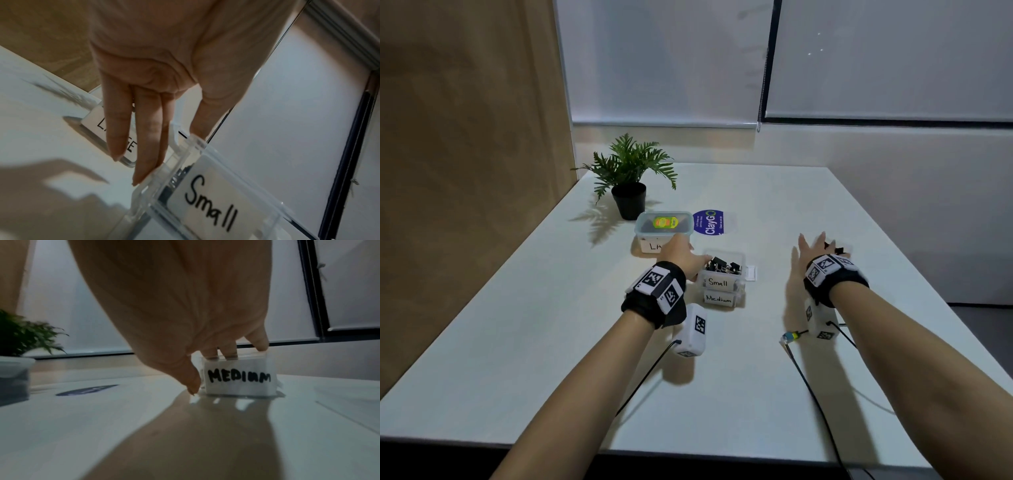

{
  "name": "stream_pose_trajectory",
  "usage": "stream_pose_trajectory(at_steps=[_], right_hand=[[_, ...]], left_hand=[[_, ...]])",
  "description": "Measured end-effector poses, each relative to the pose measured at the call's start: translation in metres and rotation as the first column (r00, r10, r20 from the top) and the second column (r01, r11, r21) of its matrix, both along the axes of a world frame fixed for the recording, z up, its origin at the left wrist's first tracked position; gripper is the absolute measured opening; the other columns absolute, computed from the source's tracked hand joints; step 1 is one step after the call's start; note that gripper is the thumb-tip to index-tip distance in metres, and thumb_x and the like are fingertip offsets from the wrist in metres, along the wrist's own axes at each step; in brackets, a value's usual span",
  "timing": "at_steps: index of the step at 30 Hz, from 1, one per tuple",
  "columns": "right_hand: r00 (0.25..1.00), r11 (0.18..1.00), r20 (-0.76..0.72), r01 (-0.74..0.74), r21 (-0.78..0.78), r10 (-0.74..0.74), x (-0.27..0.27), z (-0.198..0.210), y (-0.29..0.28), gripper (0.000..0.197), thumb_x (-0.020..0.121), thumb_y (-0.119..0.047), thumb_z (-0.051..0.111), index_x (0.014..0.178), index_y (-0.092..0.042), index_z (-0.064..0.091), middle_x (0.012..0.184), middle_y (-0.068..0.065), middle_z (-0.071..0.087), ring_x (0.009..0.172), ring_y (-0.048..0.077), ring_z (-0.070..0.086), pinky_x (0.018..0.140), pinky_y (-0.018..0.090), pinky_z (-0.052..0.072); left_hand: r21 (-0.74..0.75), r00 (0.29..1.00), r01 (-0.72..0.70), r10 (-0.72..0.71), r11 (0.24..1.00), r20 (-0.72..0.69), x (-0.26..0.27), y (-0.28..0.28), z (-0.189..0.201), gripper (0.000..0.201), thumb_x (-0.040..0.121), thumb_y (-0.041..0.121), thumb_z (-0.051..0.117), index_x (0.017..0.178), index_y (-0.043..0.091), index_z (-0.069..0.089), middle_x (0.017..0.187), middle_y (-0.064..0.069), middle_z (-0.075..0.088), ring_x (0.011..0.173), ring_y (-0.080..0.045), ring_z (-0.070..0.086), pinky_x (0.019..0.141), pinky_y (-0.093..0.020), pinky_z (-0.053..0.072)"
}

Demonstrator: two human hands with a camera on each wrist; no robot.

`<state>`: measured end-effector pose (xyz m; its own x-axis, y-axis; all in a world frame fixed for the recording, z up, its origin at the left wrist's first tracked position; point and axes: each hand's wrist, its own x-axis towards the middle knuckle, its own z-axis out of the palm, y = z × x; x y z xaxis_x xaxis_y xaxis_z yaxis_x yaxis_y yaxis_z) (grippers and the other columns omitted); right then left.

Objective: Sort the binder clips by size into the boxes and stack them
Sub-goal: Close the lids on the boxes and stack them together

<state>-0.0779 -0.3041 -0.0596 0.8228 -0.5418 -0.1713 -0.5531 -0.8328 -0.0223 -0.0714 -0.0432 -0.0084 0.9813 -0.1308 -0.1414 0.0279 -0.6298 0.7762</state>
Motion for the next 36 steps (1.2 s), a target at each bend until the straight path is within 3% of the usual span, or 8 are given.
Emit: stream_pose_trajectory(at_steps=[4,7,11,13,16,19,25,36], right_hand=[[0.992,0.992,-0.025,-0.124,0.02,0.125,-0.002,0.017,0.031,0.055,0.102,-0.033,0.021,0.153,-0.03,-0.001,0.159,0.021,0.002,0.142,0.043,0.02,0.113,0.057,0.022],[0.96,0.961,0.031,-0.278,-0.011,0.278,-0.002,0.026,0.045,0.065,0.096,-0.025,0.041,0.153,-0.026,0.009,0.136,0.019,0.047,0.116,0.035,0.053,0.086,0.041,0.046],[0.944,0.946,0.098,-0.305,-0.114,0.316,-0.003,0.029,0.04,0.076,0.088,-0.026,0.056,0.151,-0.028,0.013,0.155,0.014,0.02,0.14,0.033,0.022,0.103,0.048,0.035],[0.961,0.957,0.012,-0.274,-0.089,0.277,-0.001,0.025,0.036,0.068,0.091,-0.024,0.055,0.149,-0.021,0.02,0.15,0.014,0.03,0.137,0.035,0.029,0.105,0.049,0.036],[0.969,0.97,0.053,-0.237,-0.052,0.24,-0.005,0.024,0.038,0.045,0.092,-0.024,0.054,0.132,-0.008,0.042,0.131,0.015,0.047,0.122,0.035,0.045,0.094,0.042,0.045],[0.977,0.982,0.121,-0.18,0.053,0.173,-0.007,0.034,0.042,0.031,0.085,-0.024,0.064,0.108,-0.006,0.054,0.12,0.015,0.057,0.113,0.034,0.052,0.086,0.038,0.047],[0.827,0.882,0.509,-0.405,0.24,0.241,-0.018,0.08,0.074,0.069,0.07,-0.034,0.082,0.13,-0.013,0.055,0.12,0.005,0.064,0.109,0.023,0.059,0.087,0.032,0.046],[0.778,0.787,0.399,-0.588,0.189,0.485,-0.028,0.094,0.11,0.077,0.054,-0.042,0.09,0.124,-0.029,0.062,0.109,-0.012,0.068,0.102,0.013,0.062,0.089,0.035,0.051]], left_hand=[[0.024,1.0,0.012,-0.012,1.0,0.021,0.0,-0.001,0.0,0.051,0.086,0.029,0.069,0.124,0.001,0.048,0.122,-0.017,0.058,0.1,-0.034,0.065,0.09,-0.044,0.053],[0.025,0.999,0.013,-0.014,1.0,0.03,-0.001,0.0,-0.001,0.051,0.086,0.031,0.068,0.123,0.001,0.048,0.123,-0.014,0.057,0.096,-0.033,0.067,0.088,-0.044,0.054],[0.002,1.0,0.016,-0.016,1.0,0.008,-0.002,0.004,-0.003,0.033,0.087,0.032,0.067,0.103,0.006,0.054,0.1,-0.009,0.063,0.09,-0.031,0.07,0.088,-0.042,0.054],[-0.016,1.0,0.012,-0.012,1.0,0.005,-0.003,0.005,-0.005,0.027,0.086,0.032,0.068,0.088,0.012,0.05,0.089,-0.01,0.064,0.088,-0.03,0.071,0.088,-0.043,0.054],[-0.06,1.0,-0.004,0.004,0.998,0.002,-0.004,0.005,-0.009,0.032,0.087,0.033,0.068,0.101,0.01,0.05,0.095,-0.013,0.066,0.082,-0.029,0.071,0.084,-0.043,0.057],[-0.143,1.0,-0.009,0.006,0.99,-0.025,-0.003,0.007,-0.012,0.023,0.094,0.029,0.057,0.078,0.016,0.047,0.075,-0.009,0.063,0.068,-0.029,0.068,0.074,-0.042,0.058],[-0.215,0.997,-0.034,0.017,0.976,-0.081,-0.001,0.013,-0.016,0.005,0.094,0.014,0.052,0.095,0.017,0.048,0.081,-0.003,0.059,0.059,-0.023,0.065,0.065,-0.034,0.051],[-0.238,0.996,-0.04,0.019,0.97,-0.091,-0.004,0.014,-0.015,0.012,0.093,0.012,0.053,0.101,0.014,0.045,0.088,-0.011,0.063,0.054,-0.021,0.064,0.053,-0.029,0.043]])
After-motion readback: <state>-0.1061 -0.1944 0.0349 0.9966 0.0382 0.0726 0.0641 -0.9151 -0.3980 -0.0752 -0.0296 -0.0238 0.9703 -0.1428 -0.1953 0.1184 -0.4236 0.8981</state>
